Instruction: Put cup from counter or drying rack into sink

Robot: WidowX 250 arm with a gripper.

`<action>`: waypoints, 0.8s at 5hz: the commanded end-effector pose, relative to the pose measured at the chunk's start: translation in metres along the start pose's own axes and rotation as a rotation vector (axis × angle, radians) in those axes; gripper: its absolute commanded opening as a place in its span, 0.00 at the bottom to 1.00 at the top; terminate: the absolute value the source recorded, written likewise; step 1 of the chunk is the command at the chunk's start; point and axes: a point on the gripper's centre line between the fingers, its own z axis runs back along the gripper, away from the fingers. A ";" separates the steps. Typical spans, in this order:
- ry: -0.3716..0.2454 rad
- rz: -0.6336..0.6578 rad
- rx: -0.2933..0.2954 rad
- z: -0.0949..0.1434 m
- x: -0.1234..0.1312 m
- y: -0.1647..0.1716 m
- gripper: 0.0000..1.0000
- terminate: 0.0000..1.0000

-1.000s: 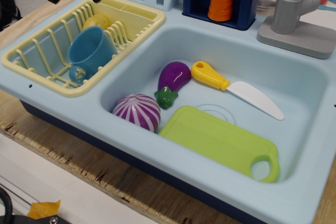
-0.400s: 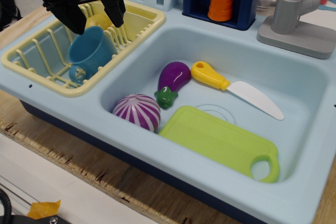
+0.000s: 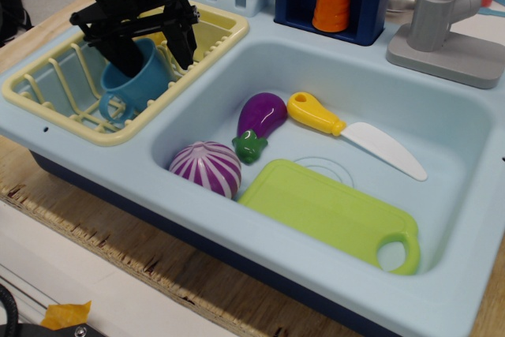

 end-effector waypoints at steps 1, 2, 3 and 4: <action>-0.021 -0.024 -0.018 -0.002 0.000 -0.011 0.00 0.00; -0.011 -0.033 0.005 0.007 -0.004 -0.019 0.00 0.00; -0.044 -0.058 0.032 0.034 -0.006 -0.031 0.00 0.00; -0.092 -0.091 0.081 0.067 -0.008 -0.050 0.00 0.00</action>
